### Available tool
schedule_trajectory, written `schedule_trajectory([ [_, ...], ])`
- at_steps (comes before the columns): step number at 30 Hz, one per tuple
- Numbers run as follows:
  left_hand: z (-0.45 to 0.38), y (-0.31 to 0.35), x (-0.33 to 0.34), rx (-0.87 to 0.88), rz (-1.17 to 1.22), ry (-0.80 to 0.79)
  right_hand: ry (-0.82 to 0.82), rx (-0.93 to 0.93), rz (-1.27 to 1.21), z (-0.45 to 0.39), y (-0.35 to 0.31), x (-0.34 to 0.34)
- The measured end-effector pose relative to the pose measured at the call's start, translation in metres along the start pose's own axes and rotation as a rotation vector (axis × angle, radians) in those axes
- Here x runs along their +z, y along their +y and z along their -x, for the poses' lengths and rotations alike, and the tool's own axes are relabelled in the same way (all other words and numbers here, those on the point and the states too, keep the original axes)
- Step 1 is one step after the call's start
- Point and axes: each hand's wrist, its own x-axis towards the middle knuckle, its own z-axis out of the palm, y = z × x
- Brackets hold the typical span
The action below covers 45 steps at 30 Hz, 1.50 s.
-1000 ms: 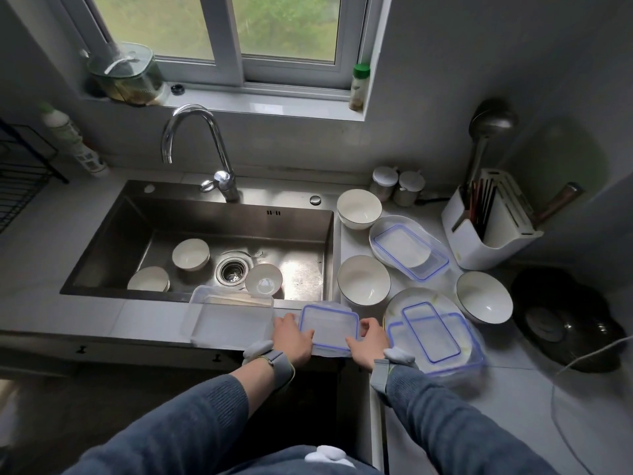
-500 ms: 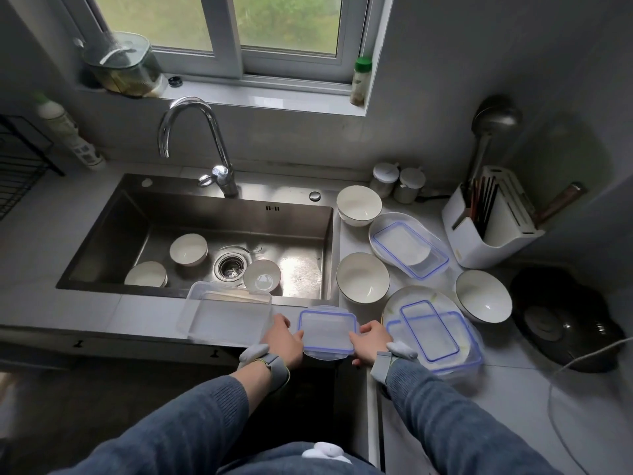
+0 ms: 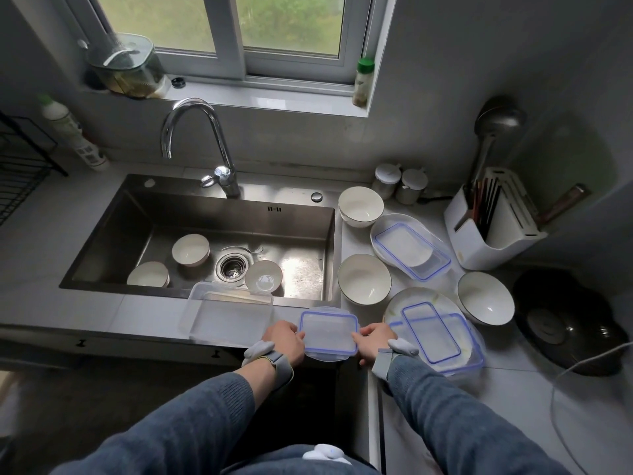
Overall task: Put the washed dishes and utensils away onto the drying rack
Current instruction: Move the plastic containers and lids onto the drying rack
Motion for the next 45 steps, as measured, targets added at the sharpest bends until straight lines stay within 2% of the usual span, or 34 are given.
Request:
schedule_trajectory([
  [6, -0.003, 0.002, -0.007, 0.035, -0.074, -0.037, -0.066, 0.0, -0.015, -0.002, -0.003, 0.001],
  [10, 0.002, 0.012, -0.006, 0.078, -0.211, -0.05, -0.021, -0.015, -0.004, 0.002, -0.002, 0.005],
  [14, 0.023, 0.025, 0.008, 0.329, -0.359, 0.07, -0.012, -0.005, -0.08, 0.009, 0.001, 0.005],
  [16, 0.023, 0.029, 0.013, 0.5, -0.451, 0.011, 0.002, -0.001, -0.085, 0.011, 0.002, 0.005],
  [17, 0.022, 0.032, 0.014, 0.53, -0.489, -0.038, 0.004, -0.002, -0.078, 0.011, 0.002, 0.006],
  [21, 0.015, 0.038, 0.009, 0.512, -0.587, -0.139, 0.006, 0.001, -0.06, 0.014, 0.0, 0.006],
  [37, 0.006, 0.033, 0.004, 0.605, -0.557, -0.064, -0.01, 0.02, -0.034, 0.009, 0.004, 0.009],
  [42, 0.008, 0.034, -0.003, 0.61, -0.585, -0.078, -0.06, -0.014, -0.011, 0.017, 0.003, 0.006],
  [45, 0.013, 0.025, -0.012, 0.603, -0.584, -0.054, -0.016, -0.098, 0.055, 0.026, -0.003, 0.004],
])
